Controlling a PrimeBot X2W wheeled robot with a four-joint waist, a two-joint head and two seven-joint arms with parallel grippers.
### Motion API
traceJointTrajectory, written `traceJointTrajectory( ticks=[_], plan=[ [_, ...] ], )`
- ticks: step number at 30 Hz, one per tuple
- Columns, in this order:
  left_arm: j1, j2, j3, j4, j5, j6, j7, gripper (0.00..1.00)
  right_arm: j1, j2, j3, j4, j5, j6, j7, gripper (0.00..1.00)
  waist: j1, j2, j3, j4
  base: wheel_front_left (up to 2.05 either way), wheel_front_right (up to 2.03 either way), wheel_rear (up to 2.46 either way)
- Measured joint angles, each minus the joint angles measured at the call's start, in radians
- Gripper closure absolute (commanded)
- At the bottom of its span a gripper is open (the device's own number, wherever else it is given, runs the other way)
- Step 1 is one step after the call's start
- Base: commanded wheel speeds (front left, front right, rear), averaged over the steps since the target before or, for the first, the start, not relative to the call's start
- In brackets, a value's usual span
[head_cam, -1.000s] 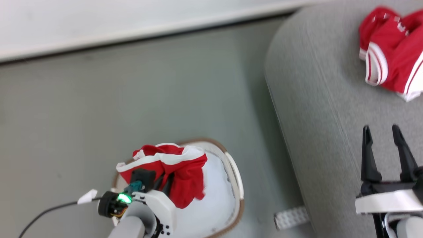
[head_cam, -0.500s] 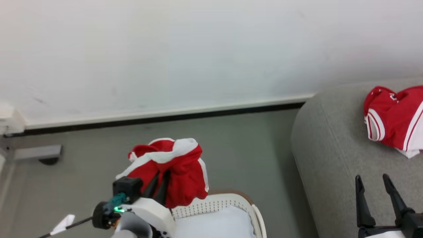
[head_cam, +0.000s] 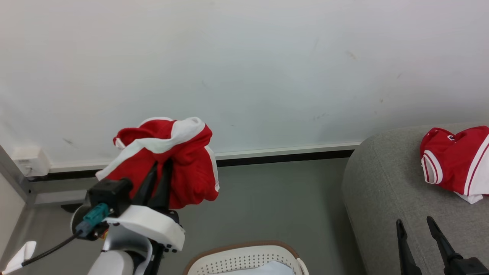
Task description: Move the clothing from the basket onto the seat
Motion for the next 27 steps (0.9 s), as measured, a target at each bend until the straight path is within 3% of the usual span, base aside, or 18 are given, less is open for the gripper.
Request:
traceJointTrajectory(
  ticks=[16,20,27],
  plan=[
    [0.041,0.011,-0.015,-0.114,-0.003,0.023,0.043,1.0,-0.003,-0.003,0.096,-0.019,-0.044,0.0,0.0,0.0,0.0002,0.0,0.006,0.001,0.0,0.0,0.0],
    [0.041,0.012,-0.022,-0.12,-0.003,0.024,0.048,1.0,-0.043,-0.028,0.199,-0.018,-0.045,0.0,0.0,0.0,0.0002,0.0,0.009,-0.001,0.0,0.0,0.0],
    [0.035,0.005,-0.06,-0.138,-0.003,0.011,0.061,1.0,-0.2,-0.103,0.493,0.019,0.045,0.0,0.049,0.0,0.0003,0.0,0.013,0.001,0.0,0.0,0.0]
  ],
)
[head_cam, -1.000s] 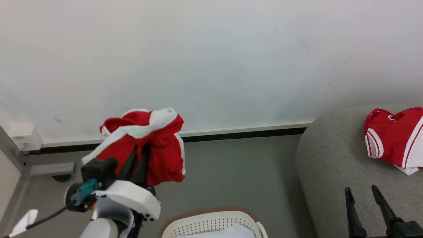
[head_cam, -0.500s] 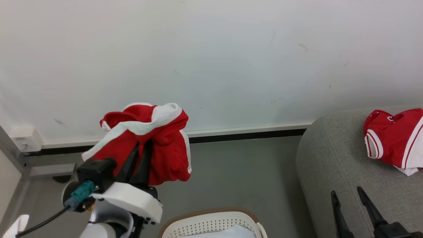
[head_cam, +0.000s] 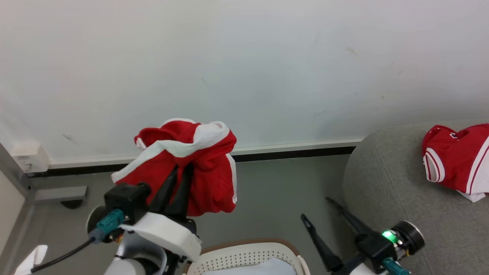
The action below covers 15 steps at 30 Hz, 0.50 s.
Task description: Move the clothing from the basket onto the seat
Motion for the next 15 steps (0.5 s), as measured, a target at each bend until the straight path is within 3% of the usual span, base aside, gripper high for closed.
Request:
traceJointTrajectory(
  ticks=[7,15],
  plan=[
    [-0.019,-0.026,-0.054,-0.003,0.0,-0.02,0.009,1.0,-0.176,-0.012,0.23,0.079,0.113,0.0,0.01,0.0,0.0,0.0,0.004,0.011,0.0,0.0,0.0],
    [-0.048,-0.061,-0.127,-0.005,0.001,-0.048,0.02,1.0,-0.339,0.031,0.354,0.237,0.188,0.0,-0.014,0.0,0.0,0.0,0.007,0.033,0.0,0.0,0.0]
  ],
)
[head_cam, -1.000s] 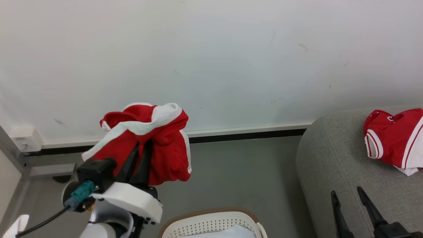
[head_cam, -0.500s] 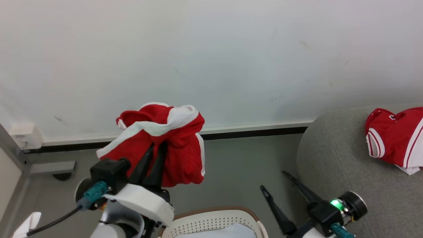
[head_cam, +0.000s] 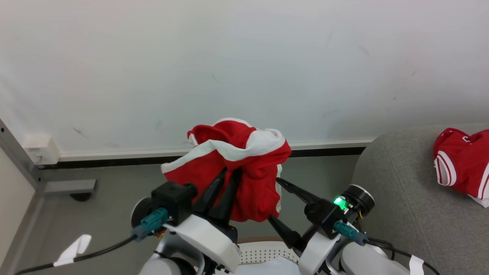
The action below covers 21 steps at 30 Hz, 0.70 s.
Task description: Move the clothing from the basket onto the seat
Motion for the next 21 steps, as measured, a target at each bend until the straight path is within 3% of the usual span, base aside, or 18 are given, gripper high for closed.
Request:
traceJointTrajectory(
  ticks=[10,11,12,13,21],
  plan=[
    [-0.014,-0.038,-0.091,0.0,-0.012,-0.032,0.016,1.0,-0.165,0.05,0.055,0.182,0.066,0.0,-0.023,0.0,0.0,0.0,0.005,0.024,0.0,0.0,0.0],
    [-0.016,-0.046,-0.1,0.005,-0.016,-0.033,0.014,1.0,-0.18,0.058,0.066,0.199,0.102,0.0,-0.03,0.07,0.0,0.0,0.006,0.029,0.0,0.0,0.0],
    [-0.017,-0.048,-0.103,0.009,-0.016,-0.033,0.013,1.0,-0.187,0.06,0.072,0.203,0.116,0.0,-0.03,0.67,0.0,0.0,0.006,0.031,0.0,0.0,0.0],
    [-0.018,-0.049,-0.105,0.013,-0.016,-0.033,0.011,1.0,-0.193,0.06,0.084,0.205,0.132,0.0,-0.03,1.0,0.0,0.0,0.007,0.033,0.0,0.0,0.0],
    [-0.02,-0.047,-0.099,0.03,-0.017,-0.022,-0.001,1.0,-0.201,0.067,0.097,0.193,0.192,0.0,-0.032,1.0,0.0001,0.0,0.012,0.025,0.0,0.0,0.0]
  ],
)
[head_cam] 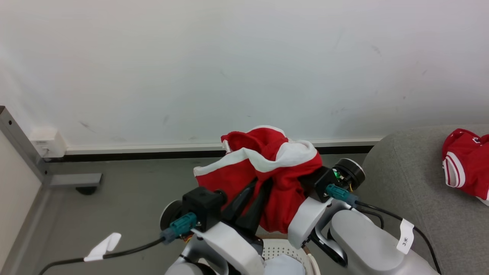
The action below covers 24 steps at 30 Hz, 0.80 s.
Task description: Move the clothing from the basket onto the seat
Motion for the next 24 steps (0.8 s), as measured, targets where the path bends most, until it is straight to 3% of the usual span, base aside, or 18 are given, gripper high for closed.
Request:
traceJointTrajectory(
  ticks=[3,4,5,7,24],
  plan=[
    [0.0,0.002,0.002,0.001,0.0,0.006,-0.001,1.0,0.0,0.0,-0.007,-0.005,0.003,0.0,0.0,1.0,0.0,0.0,0.001,-0.005,0.0,0.0,0.0],
    [0.0,0.002,0.002,0.002,0.0,0.006,-0.002,0.88,0.001,0.0,-0.011,-0.007,0.005,0.0,0.0,1.0,0.0,0.0,0.001,-0.008,0.0,0.0,0.0],
    [0.0,0.002,0.004,0.003,0.0,0.011,-0.003,0.62,0.002,0.0,-0.015,-0.01,0.007,0.0,0.0,1.0,0.0,0.0,0.001,-0.011,0.0,0.0,0.0],
    [0.0,0.004,0.007,0.006,0.0,0.017,-0.003,0.0,0.005,0.0,-0.021,-0.014,0.011,0.0,0.0,1.0,0.0,0.0,0.001,-0.017,0.0,0.0,0.0],
    [0.013,0.027,0.015,0.027,0.001,0.043,-0.013,0.0,0.025,-0.043,-0.121,-0.03,0.059,0.0,0.0,1.0,0.0,0.0,0.005,-0.037,0.0,0.0,0.0]
  ],
)
